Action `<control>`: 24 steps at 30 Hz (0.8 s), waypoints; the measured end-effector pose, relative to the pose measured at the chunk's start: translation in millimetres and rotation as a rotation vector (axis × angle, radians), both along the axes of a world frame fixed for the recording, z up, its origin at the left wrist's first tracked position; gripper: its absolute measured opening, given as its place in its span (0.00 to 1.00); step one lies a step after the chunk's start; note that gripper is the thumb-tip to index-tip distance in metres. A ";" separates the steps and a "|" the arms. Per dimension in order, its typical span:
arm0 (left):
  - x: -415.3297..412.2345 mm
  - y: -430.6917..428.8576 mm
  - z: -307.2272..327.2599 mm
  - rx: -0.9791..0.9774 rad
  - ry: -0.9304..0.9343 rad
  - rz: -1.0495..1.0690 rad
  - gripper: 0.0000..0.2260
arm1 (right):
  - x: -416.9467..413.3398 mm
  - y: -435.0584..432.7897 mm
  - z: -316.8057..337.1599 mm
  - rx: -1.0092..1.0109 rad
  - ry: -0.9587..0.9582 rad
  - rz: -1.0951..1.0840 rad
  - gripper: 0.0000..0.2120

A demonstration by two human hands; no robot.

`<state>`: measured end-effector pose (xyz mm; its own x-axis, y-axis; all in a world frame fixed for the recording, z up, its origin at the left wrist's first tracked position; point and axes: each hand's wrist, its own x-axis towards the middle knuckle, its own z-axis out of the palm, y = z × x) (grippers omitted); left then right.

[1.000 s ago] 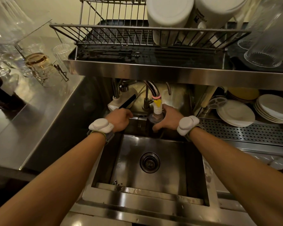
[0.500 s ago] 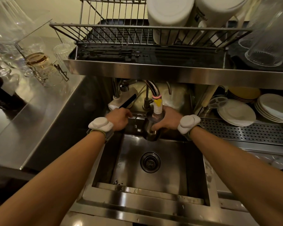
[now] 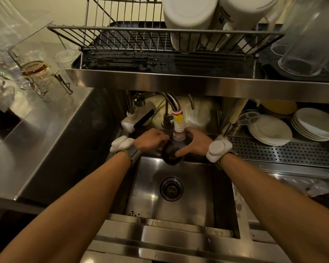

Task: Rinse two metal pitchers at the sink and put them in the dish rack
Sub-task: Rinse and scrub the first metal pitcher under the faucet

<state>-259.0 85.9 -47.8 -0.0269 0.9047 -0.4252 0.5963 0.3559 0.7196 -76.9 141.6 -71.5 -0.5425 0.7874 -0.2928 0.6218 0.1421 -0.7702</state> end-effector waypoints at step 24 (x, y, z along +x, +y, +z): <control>9.3 -1.1 38.4 0.211 0.699 -0.160 0.11 | 21.4 -2.6 28.6 -0.035 -0.109 -0.035 0.36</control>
<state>-249.7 84.9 -9.4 -0.0886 0.9808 -0.1738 0.9726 0.1228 0.1974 -55.5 139.0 -42.9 -0.4780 0.7937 -0.3763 0.7062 0.0925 -0.7020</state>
